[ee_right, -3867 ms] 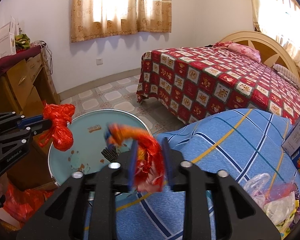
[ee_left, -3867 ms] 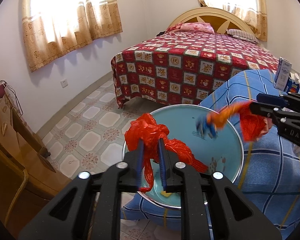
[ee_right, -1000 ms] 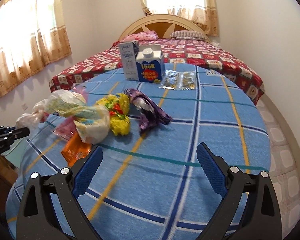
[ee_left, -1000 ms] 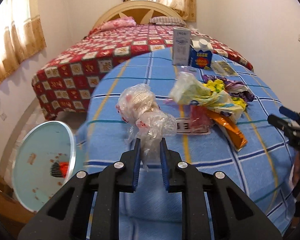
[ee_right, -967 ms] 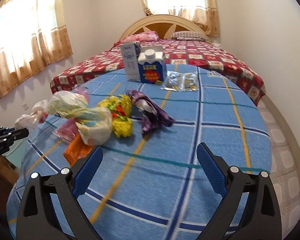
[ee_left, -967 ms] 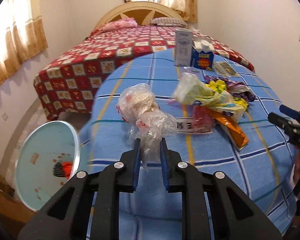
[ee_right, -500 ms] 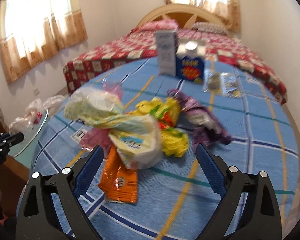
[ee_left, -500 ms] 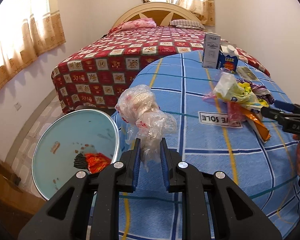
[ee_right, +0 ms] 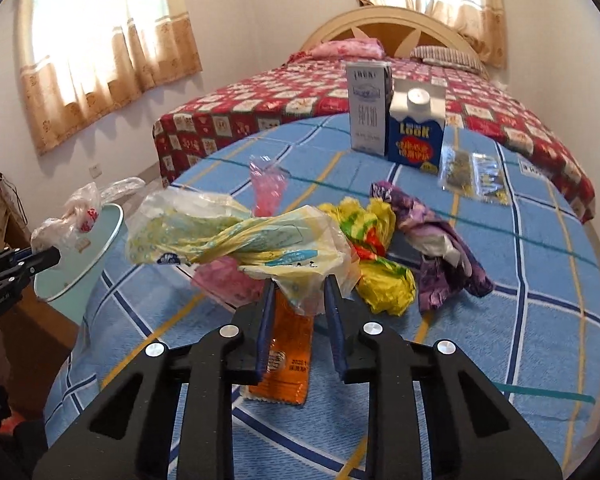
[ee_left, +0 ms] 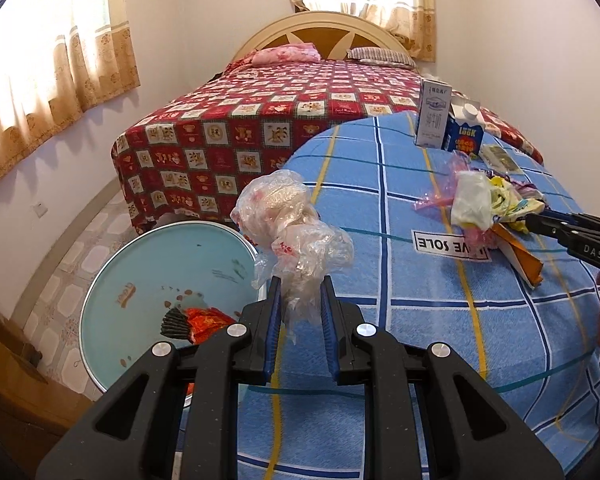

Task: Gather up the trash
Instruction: 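Grasp the yellow-green plastic bag with the right tool while the left tool holds the clear bag, then carry both bags over the bin and open both tools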

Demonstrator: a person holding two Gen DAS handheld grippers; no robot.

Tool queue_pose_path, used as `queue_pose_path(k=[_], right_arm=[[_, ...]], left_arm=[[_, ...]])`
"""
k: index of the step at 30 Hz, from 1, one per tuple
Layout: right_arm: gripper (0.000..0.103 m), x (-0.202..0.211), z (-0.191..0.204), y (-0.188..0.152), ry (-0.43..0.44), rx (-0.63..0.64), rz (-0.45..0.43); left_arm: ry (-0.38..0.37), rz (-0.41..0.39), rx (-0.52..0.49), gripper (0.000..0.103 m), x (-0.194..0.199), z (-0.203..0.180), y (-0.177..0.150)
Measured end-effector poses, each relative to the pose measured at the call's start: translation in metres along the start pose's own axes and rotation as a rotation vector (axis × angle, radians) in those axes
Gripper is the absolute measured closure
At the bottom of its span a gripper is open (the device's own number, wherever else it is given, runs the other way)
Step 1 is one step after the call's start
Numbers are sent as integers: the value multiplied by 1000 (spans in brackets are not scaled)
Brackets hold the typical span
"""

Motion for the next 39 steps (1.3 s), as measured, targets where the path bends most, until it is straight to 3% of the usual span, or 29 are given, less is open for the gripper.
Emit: queue_pose_path(k=[12,39], right_arm=[[79,10,22,34,12,39,-71],[79,-49,142,85,100,230,-78]], left_arm=[[46,-14,26,84,11,30,-1],[177,6,123,84,20,118,-25]])
Point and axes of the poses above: each gripper's, at about its wrist camera, not at the fingertips, and x roughly against the way its jaws point, z to its left, y to its top, the point moved 10 cm from there along -x, roughly the way its jaws point, and after that the axes turned 4 degrees about z, right-handed, at the moved point
